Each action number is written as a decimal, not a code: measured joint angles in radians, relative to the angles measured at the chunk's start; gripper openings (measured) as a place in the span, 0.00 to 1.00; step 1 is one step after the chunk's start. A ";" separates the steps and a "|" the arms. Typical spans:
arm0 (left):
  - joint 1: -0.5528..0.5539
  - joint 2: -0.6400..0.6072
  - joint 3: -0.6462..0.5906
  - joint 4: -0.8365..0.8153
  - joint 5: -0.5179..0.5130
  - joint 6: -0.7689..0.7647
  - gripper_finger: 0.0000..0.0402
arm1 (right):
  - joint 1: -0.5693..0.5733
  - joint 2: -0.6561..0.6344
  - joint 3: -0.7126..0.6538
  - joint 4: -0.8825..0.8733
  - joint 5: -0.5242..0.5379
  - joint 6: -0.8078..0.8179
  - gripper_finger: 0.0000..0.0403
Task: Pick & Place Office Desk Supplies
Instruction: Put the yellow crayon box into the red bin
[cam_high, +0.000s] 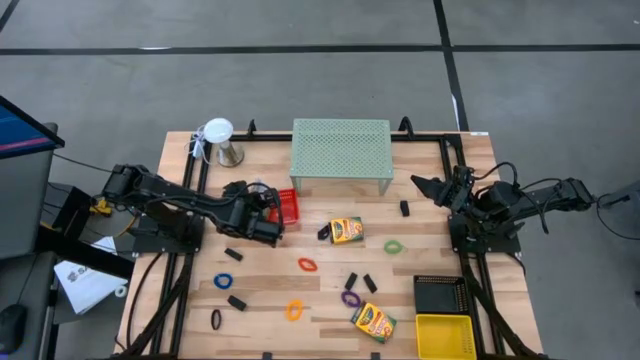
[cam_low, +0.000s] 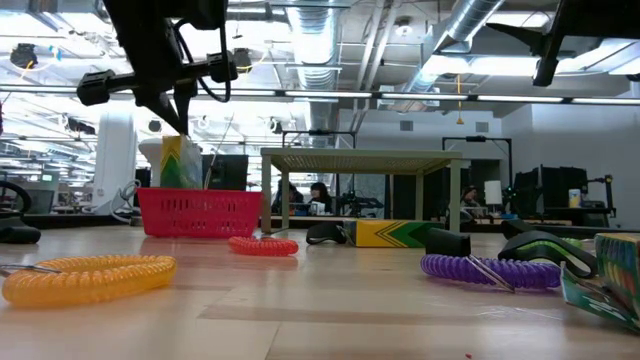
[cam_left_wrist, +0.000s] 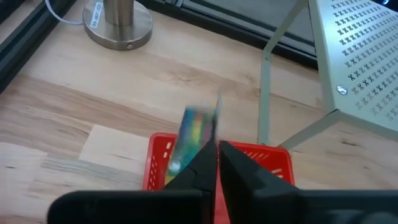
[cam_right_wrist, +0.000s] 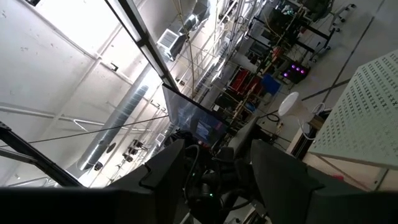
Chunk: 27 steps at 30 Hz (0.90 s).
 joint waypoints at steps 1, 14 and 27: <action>-0.002 0.000 0.000 0.001 0.000 0.000 0.05 | 0.000 0.000 0.000 0.000 0.000 0.000 0.45; -0.002 -0.042 0.000 0.019 -0.051 -0.001 0.24 | 0.000 0.000 0.000 0.000 0.000 0.001 0.45; -0.001 -0.223 0.000 0.588 -0.063 0.939 0.23 | 0.000 0.000 0.000 0.006 0.000 -0.005 0.45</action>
